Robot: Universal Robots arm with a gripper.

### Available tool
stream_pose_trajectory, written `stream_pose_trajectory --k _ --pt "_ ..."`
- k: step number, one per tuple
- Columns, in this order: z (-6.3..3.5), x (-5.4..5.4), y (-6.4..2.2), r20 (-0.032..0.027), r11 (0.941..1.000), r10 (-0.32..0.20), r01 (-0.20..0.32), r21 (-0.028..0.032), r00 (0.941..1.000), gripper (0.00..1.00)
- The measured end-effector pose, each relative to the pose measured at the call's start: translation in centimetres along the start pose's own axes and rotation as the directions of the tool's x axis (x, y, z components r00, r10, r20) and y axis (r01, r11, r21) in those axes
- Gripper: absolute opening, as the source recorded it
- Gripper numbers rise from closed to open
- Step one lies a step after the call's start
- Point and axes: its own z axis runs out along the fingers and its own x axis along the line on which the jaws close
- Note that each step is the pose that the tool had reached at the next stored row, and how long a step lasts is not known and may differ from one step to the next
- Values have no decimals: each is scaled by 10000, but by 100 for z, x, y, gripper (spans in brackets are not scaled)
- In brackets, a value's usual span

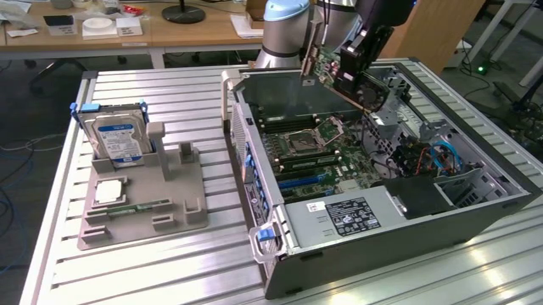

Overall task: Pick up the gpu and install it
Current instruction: 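Insert the gpu into the slot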

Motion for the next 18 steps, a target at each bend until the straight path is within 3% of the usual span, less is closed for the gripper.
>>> stream_pose_trajectory --k 9,18 --pt "-1 4 -4 -52 9953 -970 970 -23 9953 27" --pt "-1 7 -7 -105 9792 -2027 2027 -55 9792 27"
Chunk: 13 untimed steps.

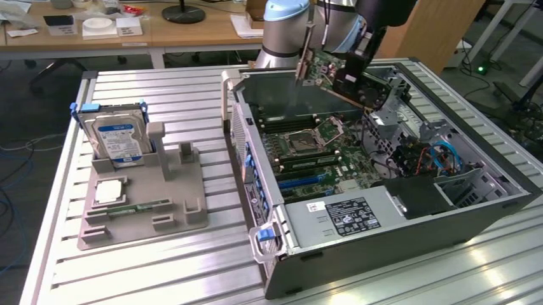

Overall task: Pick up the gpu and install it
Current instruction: 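Insert the gpu into the slot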

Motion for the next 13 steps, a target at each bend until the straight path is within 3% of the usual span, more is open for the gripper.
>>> stream_pose_trajectory --k 6,13 --pt "0 4 -2 -37 9976 -691 690 -16 9976 27" --pt "-1 8 -4 -82 9879 -1552 1552 -40 9878 27"
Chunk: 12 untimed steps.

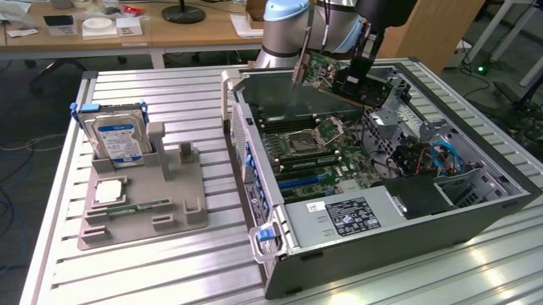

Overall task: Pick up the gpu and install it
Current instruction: 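Insert the gpu into the slot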

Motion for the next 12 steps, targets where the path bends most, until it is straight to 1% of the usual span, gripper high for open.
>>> stream_pose_trajectory --k 3,6,9,12 --pt "0 1 -1 -21 9993 -386 386 -9 9993 27" --pt "0 2 -1 -39 9971 -761 761 -18 9971 27" --pt "0 4 -2 -60 9935 -1140 1140 -28 9935 27" --pt "0 5 -3 -78 9886 -1507 1507 -39 9885 27"
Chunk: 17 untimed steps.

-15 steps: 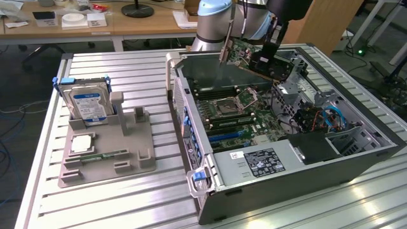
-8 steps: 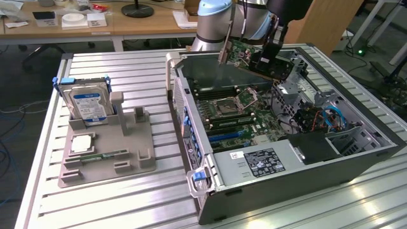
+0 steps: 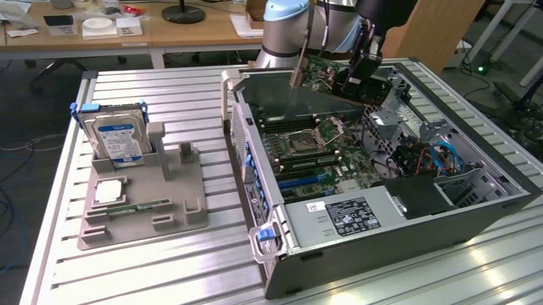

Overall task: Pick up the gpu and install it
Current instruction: 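Insert the gpu into the slot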

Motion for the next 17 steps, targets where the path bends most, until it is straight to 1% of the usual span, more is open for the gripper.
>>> stream_pose_trajectory --k 3,6,11,13,17 --pt "0 2 -1 -20 9993 -377 377 -8 9993 27" --pt "0 3 -1 -39 9972 -742 741 -17 9972 27" --pt "0 5 -2 -69 9909 -1348 1348 -32 9908 27" --pt "0 6 -2 -78 9885 -1509 1509 -5 9885 27" --pt "1 7 -2 -87 9830 -1833 1834 92 9830 27"
